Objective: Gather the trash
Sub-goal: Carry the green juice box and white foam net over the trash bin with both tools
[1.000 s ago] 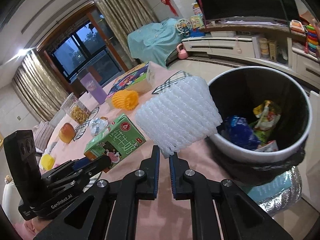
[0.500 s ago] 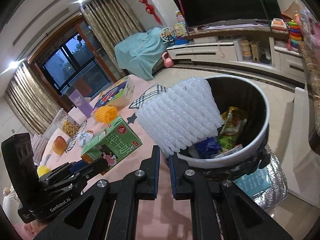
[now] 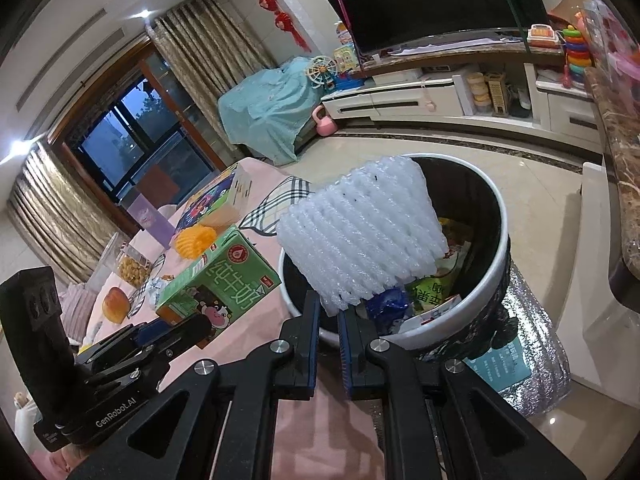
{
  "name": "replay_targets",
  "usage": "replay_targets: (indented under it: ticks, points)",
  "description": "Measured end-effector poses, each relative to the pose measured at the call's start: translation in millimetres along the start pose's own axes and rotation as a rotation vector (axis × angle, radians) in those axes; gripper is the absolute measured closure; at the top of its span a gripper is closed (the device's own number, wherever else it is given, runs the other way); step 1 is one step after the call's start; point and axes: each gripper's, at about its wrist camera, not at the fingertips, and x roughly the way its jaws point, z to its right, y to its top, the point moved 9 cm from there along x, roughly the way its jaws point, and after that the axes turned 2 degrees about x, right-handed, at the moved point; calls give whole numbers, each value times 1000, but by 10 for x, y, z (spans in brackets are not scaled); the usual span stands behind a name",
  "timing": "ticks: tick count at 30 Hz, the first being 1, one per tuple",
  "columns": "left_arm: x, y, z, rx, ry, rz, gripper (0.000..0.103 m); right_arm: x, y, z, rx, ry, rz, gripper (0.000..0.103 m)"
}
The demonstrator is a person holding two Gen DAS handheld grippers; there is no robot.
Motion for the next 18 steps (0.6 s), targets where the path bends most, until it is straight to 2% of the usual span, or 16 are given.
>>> replay_targets:
  ticks: [18]
  points:
    - [205,142,159,22,2,-15,70,60,152,156,2,-17,-12,94]
